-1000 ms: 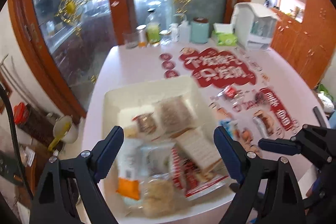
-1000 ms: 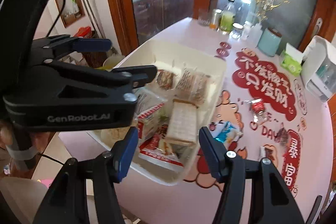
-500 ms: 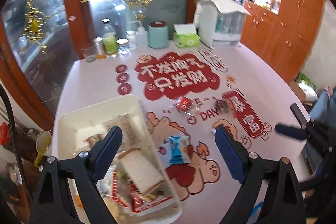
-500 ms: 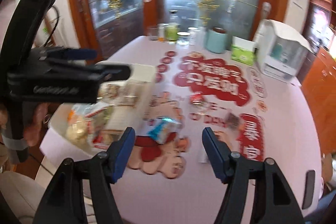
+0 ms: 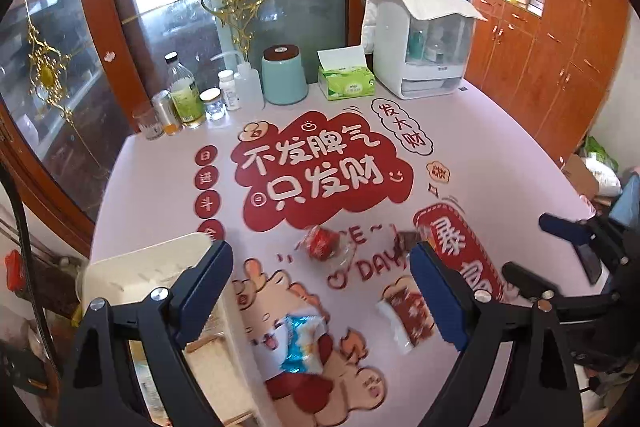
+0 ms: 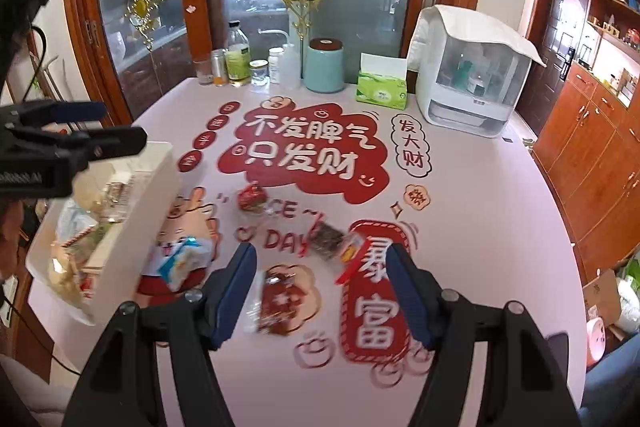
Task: Organize snacks
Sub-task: 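Move both open tools back toward the remaining candies on the table, then grasp the red-wrapped candy with the left tool while the right tool grasps the brown dried-fruit bag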
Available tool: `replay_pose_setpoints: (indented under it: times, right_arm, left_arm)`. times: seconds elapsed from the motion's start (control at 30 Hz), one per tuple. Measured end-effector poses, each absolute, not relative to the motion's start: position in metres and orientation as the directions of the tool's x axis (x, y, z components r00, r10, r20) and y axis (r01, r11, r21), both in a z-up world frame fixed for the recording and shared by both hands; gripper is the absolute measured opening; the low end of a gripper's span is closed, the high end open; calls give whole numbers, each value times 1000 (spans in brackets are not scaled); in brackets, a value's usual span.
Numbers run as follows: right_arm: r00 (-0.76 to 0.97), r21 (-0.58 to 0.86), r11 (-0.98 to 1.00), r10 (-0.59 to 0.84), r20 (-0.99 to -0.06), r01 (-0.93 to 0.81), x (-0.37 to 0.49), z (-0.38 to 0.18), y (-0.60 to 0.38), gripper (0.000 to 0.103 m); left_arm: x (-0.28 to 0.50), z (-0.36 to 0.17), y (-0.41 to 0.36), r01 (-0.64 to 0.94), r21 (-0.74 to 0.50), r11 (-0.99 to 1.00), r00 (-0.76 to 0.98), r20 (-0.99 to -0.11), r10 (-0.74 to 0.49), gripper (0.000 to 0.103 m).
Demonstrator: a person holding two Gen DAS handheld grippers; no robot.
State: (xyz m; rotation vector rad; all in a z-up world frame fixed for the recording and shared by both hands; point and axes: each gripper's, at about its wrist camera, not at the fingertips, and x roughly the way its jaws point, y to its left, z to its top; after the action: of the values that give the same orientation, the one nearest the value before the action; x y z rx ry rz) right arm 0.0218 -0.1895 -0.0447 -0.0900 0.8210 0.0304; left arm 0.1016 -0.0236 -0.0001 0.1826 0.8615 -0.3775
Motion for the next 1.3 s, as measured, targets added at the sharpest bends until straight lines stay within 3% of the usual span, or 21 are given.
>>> replay_pose_setpoints:
  times: [0.13, 0.53, 1.0, 1.3]
  right_arm:
    - [653, -75, 993, 5, -757, -95, 51, -64, -212, 68]
    - [510, -66, 955, 95, -855, -289, 124, -145, -227, 68]
    - [416, -140, 861, 89, -905, -489, 165, -208, -208, 68]
    - [387, -34, 873, 181, -904, -487, 179, -220, -208, 68]
  left_arm:
    - [131, -16, -41, 343, -41, 938, 539, -809, -233, 89]
    - [204, -107, -45, 112, -20, 994, 365, -929, -60, 89]
    - [256, -200, -45, -65, -30, 997, 178, -984, -18, 89]
    - [262, -227, -47, -87, -67, 994, 117, -991, -57, 89]
